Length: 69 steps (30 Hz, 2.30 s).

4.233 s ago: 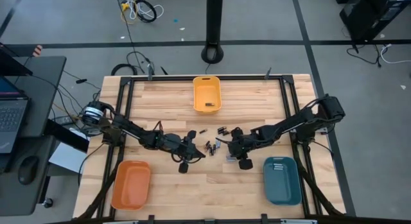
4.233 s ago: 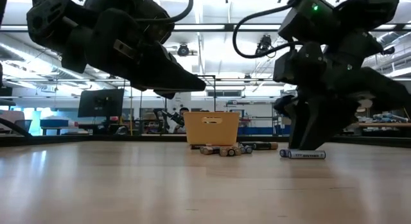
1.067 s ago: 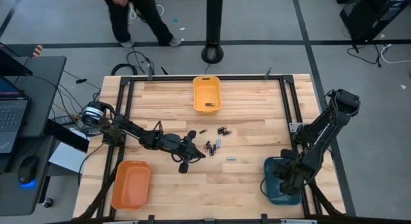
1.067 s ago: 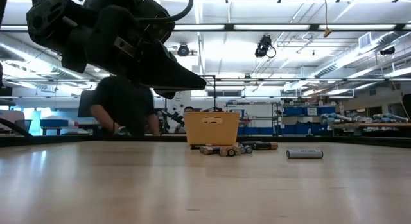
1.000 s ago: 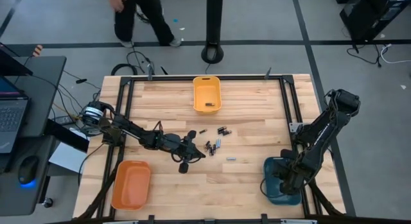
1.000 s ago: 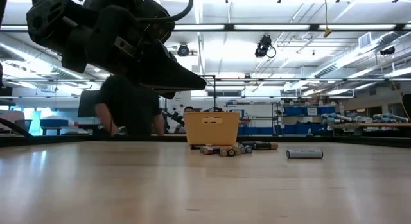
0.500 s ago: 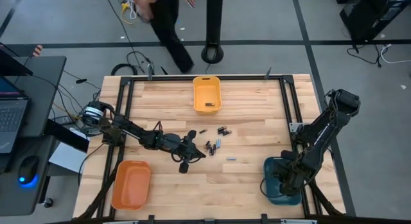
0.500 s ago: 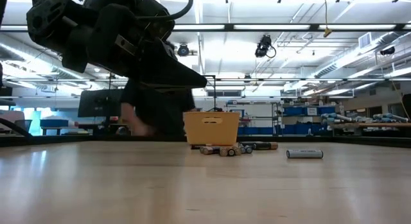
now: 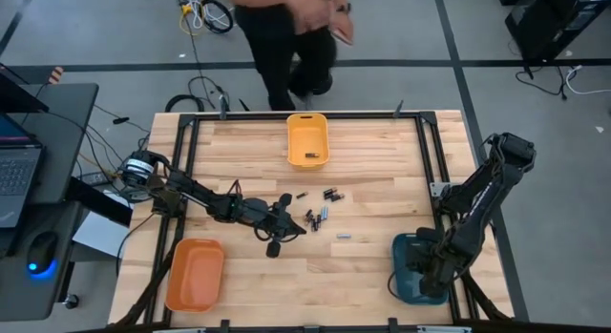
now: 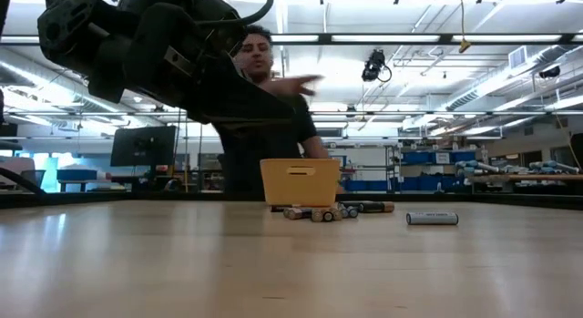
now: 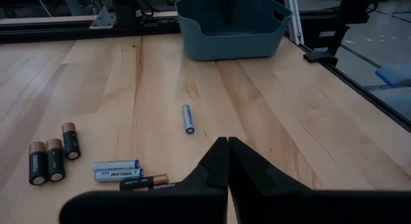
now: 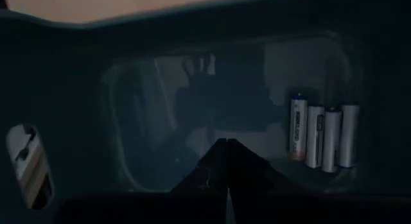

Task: Sort batteries
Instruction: Put the small black battery into the yellow bin

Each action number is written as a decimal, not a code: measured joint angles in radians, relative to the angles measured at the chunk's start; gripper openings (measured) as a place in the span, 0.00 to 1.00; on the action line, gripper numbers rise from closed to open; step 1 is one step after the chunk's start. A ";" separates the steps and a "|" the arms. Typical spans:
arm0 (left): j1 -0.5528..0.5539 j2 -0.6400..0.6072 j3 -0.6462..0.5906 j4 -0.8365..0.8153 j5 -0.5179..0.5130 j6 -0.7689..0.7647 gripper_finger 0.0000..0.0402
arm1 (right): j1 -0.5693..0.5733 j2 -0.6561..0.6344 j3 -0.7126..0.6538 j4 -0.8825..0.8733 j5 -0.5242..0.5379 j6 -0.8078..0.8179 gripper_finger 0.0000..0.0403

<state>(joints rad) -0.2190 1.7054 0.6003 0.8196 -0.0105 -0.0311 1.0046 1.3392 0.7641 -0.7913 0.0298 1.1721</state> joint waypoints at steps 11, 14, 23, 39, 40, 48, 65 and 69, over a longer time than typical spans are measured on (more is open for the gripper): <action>0.000 0.000 0.000 -0.001 0.000 0.000 0.02 | -0.018 -0.010 0.081 -0.076 0.066 -0.064 0.02; 0.000 0.000 0.000 -0.001 0.000 0.000 0.02 | -0.031 -0.033 0.094 -0.078 0.105 -0.095 0.03; 0.000 0.000 0.000 -0.002 0.000 0.000 0.02 | -0.105 -0.113 0.100 -0.079 0.192 -0.226 0.03; 0.000 0.000 0.000 -0.003 0.000 0.003 0.02 | -0.293 -0.124 0.100 -0.010 0.194 -0.530 0.02; 0.000 0.000 0.000 -0.003 0.000 0.003 0.02 | -0.306 -0.124 0.100 0.008 0.194 -0.555 0.02; 0.000 0.000 0.000 -0.013 0.000 0.004 0.02 | -0.425 -0.121 0.100 0.136 0.189 -0.732 0.02; 0.000 0.000 0.165 -0.462 -0.063 0.014 0.02 | -0.651 -0.113 0.009 0.417 0.186 -0.897 0.03; 0.000 0.000 0.227 -0.601 -0.070 0.021 0.02 | -0.669 -0.113 -0.033 0.512 0.186 -0.906 0.05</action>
<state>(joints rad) -0.2188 1.7054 0.8274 0.2185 -0.0803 -0.0105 0.3358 1.2259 0.7316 -0.2794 0.2157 0.2665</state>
